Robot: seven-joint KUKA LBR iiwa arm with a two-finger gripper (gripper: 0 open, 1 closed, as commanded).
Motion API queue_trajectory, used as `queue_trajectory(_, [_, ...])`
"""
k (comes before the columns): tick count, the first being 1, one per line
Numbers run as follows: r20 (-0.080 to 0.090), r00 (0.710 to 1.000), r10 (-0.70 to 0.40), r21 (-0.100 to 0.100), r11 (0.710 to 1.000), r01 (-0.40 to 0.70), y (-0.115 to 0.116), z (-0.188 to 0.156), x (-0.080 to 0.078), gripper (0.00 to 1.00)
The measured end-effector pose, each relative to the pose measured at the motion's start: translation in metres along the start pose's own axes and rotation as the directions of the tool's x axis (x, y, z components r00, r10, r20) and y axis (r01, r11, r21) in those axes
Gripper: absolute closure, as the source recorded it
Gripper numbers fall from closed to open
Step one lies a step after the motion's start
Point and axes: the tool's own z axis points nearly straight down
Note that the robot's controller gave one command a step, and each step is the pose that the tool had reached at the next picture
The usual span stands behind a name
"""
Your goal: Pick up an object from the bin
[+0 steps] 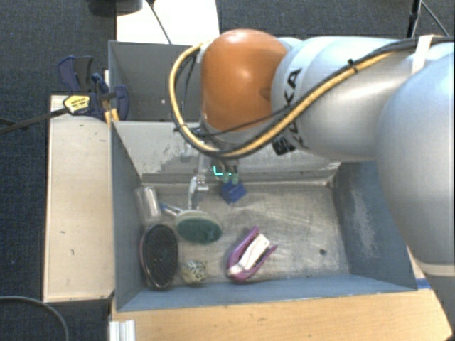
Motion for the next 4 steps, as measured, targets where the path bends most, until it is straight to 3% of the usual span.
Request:
queue_trajectory(1, [0.011,0.933,-0.361,0.001,0.933,0.361,-0.020,0.127,0.036,0.00])
queue_trajectory(2, [0.015,0.936,-0.352,0.003,0.936,0.352,-0.021,0.125,0.034,1.00])
queue_trajectory(3, [0.022,0.916,-0.401,0.001,0.916,0.401,-0.036,0.124,0.051,1.00])
queue_trajectory(4, [0.014,0.905,-0.426,0.004,0.905,0.426,-0.057,0.003,0.065,1.00])
